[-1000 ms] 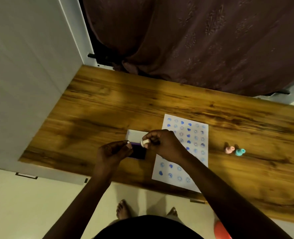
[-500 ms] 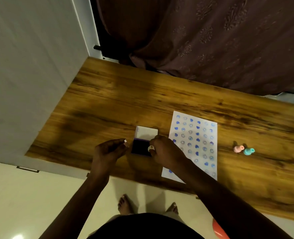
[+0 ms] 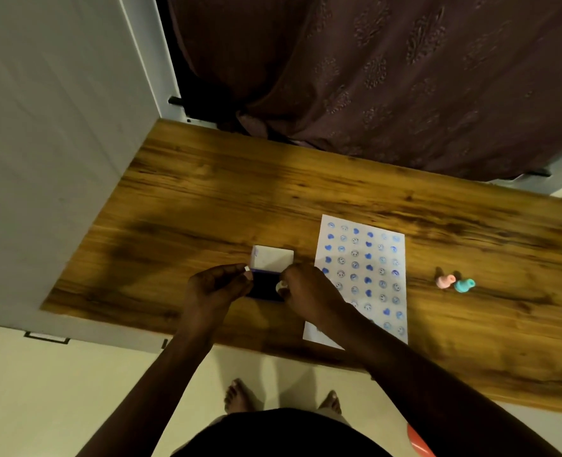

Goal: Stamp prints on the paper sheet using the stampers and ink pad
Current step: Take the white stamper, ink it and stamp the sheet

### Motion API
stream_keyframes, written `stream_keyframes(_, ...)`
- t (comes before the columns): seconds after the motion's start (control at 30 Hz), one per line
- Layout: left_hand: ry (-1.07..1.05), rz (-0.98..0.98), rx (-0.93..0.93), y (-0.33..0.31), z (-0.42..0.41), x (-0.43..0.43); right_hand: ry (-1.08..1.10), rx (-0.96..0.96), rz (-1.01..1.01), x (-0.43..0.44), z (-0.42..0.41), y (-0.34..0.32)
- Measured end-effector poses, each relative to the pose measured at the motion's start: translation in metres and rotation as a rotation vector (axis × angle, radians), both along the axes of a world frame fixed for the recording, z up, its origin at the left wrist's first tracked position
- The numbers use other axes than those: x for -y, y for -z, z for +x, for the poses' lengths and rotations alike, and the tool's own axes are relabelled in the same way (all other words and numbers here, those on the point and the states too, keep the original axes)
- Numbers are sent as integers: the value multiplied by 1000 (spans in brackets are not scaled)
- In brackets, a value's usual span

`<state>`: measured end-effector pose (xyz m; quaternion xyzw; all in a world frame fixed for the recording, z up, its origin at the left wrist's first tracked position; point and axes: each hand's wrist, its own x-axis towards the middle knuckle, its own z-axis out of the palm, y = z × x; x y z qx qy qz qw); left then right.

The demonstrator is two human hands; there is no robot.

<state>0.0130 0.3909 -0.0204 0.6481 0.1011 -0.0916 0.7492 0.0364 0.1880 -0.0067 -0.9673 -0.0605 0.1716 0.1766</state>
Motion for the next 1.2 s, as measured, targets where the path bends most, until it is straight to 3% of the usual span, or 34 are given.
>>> stream_keyframes(0.13,24,-3,-13,-3,-3,10,42,-18,154,16,9,-13)
stream_keyframes(0.3,42,-11,-43,-5,-11,34,279,63,454,56,-5,-38)
stream_keyframes(0.47,91,-7,-61,-6,-14,71,476,75,528,116,-50,-46)
stream_keyframes(0.73,204,-49,-170,-4,-20,134,713,117,260,189,-131,-26)
stream_keyframes(1.2,265,-22,-179,-1,-23,157,542,47,4,184,-149,19)
